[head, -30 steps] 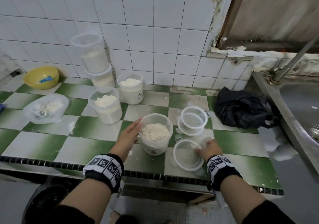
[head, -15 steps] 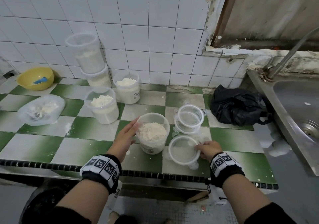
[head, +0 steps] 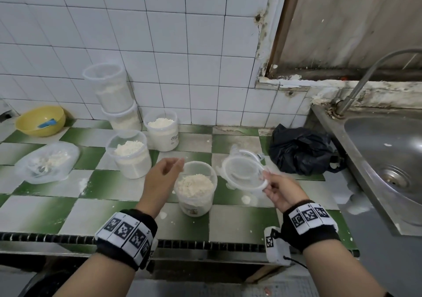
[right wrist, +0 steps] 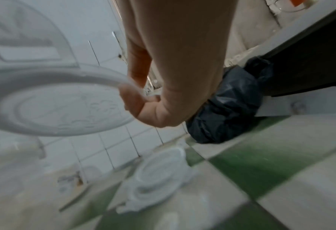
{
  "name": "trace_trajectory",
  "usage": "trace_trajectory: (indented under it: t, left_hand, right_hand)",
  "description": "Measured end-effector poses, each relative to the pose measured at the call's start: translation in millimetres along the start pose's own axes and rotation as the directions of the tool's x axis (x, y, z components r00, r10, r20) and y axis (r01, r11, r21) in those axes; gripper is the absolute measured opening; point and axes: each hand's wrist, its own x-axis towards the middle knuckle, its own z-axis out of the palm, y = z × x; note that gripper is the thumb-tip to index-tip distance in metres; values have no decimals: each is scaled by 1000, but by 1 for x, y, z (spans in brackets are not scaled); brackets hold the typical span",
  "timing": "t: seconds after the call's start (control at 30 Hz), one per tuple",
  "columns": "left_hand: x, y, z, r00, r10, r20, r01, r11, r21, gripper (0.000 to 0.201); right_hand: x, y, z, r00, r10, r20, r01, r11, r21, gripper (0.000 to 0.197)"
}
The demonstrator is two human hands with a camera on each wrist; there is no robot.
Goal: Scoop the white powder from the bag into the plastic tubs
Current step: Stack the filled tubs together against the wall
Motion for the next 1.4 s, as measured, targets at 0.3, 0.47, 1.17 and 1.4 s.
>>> trace_trajectory:
  t: [0.3, 0.47, 1.17, 1.4]
  left_hand:
    - [7, 43, -4, 940, -145, 310, 197, 970, -143, 30]
    - [9, 38, -23, 954, -181, 240, 251, 918, -306, 22]
    - [6, -15, -19, 975, -199, 95, 177, 963, 202, 19]
    - [9, -21, -18, 980, -198, -13, 195, 953, 232, 24]
  right_hand:
    - [-29, -18, 88, 963, -200, 181, 208, 978, -29, 16]
    - [-32, -13, 104, 935, -302, 189, 339, 915, -219, 22]
    - [-17, 30, 104, 947, -252, 197, 317, 665, -676, 16]
    - [-13, 32, 105, 952, -256, 168, 296, 632, -716, 12]
